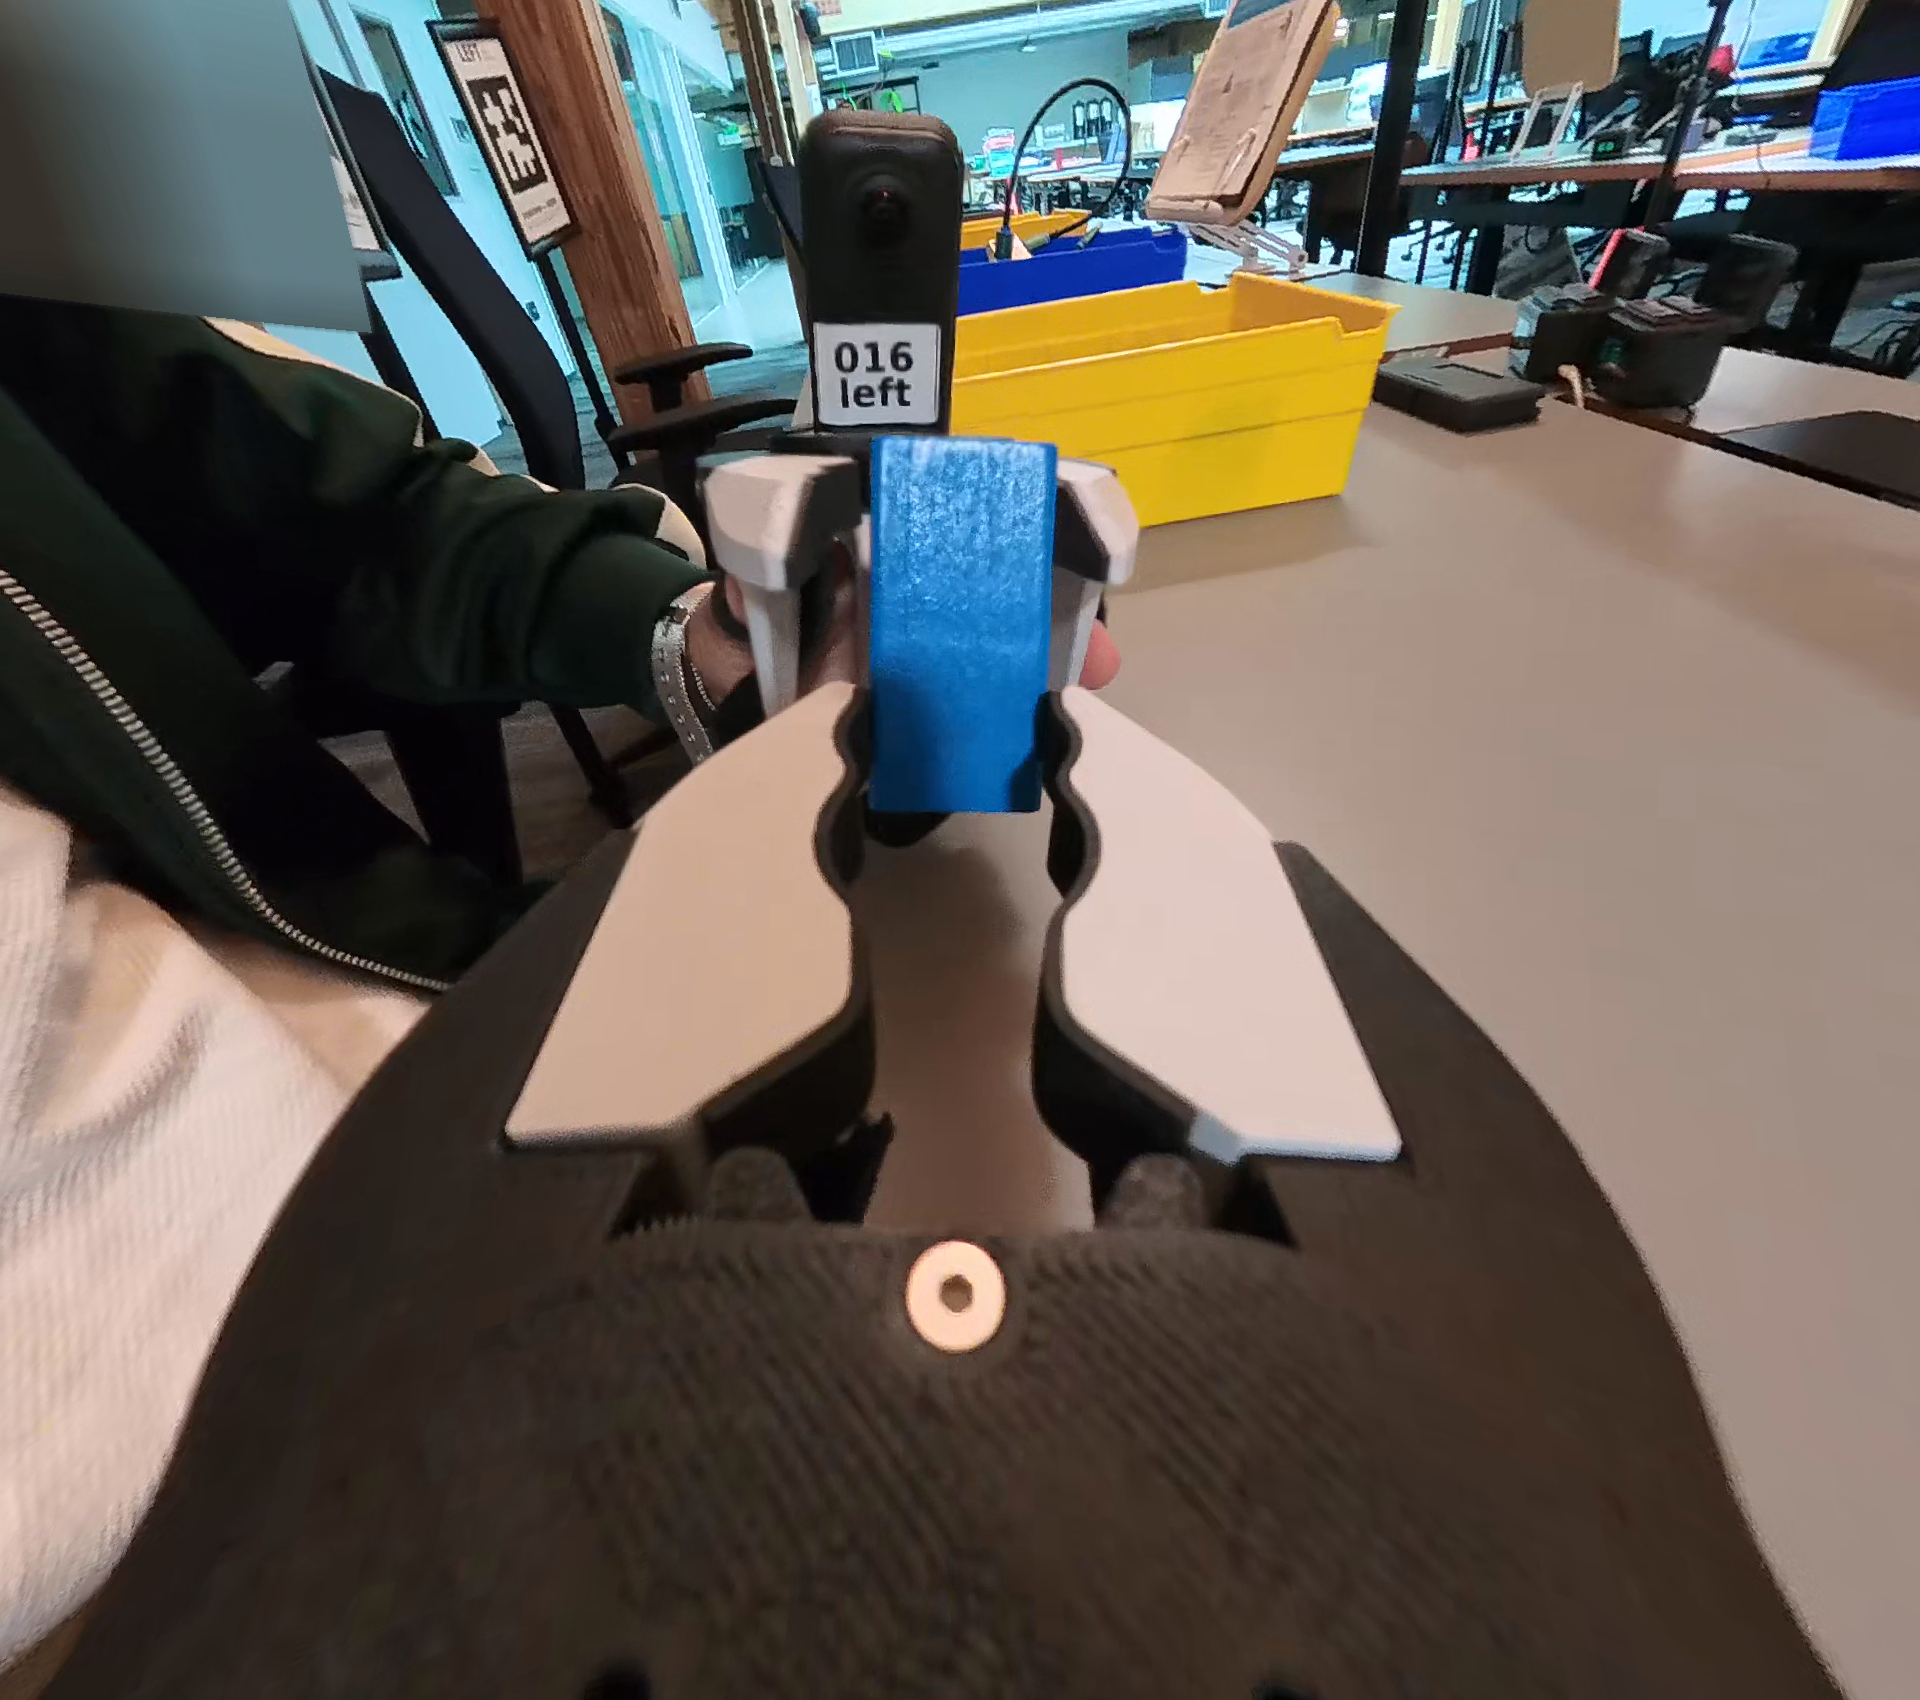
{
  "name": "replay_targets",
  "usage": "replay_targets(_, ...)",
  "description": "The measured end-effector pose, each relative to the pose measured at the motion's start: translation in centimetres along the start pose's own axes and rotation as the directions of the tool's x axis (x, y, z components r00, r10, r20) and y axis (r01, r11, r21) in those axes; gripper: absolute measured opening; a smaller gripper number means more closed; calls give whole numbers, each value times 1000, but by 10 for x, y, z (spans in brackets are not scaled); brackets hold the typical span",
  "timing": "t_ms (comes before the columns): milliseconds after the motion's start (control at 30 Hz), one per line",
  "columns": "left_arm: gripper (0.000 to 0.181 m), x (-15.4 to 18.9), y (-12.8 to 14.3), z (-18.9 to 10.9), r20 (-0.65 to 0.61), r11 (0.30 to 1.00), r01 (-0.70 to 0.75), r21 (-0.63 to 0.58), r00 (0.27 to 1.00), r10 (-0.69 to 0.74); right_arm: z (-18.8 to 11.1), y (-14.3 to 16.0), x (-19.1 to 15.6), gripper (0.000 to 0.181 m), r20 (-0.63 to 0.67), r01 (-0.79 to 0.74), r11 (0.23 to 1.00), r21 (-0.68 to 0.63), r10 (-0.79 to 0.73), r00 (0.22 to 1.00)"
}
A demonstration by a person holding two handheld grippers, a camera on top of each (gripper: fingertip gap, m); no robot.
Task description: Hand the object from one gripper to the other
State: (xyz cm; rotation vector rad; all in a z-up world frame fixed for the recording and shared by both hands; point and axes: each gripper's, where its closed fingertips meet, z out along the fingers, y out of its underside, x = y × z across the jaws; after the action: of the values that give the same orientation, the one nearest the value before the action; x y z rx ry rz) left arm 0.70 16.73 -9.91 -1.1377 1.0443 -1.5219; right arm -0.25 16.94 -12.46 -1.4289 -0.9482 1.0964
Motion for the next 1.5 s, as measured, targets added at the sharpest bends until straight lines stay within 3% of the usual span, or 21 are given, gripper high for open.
replay_targets(167, 43, 1, -3, -1, -8, 1000, 13, 18, 1000, -13, 3, 2, -1, 32, 2, -16, 1000, 4, 16, 1000)
replay_targets(500, 43, 1, -9, -2, -1, 998, 31, 58, 1000, -31, 6, -12, -1, 32, 26, -116, 984, 134, 113, 993)
replay_targets(933, 33, 1, -12, -3, 3, 998, 35, 50, 999, -35, 16, -8, -6, 32, 12, -91, 987, 134, 91, 996)
replay_targets(1000, 33, -1, -9, -2, 20, 999, 35, 23, 999, -35, 17, -4, -4, 44, 5, -92, 989, 115, 92, 996)
replay_targets(1100, 34, -11, 0, -4, 83, 993, 91, -68, 993, -86, 14, 3, 9, 88, -73, -69, 996, 60, 73, 995)
replay_targets(1167, 34, -17, 3, -7, 110, 989, 106, -101, 989, -95, 6, 3, 20, 99, -147, 26, 999, 32, -21, 989)
replay_targets(1267, 34, -22, 6, -10, 129, 986, 111, -125, 987, -95, -3, 3, 29, 99, -204, 154, 988, -27, -156, 966)
replay_targets(1500, 34, -24, 9, -11, 132, 985, 100, -139, 988, -81, -1, -2, 21, 87, -158, 103, 994, 25, -97, 983)
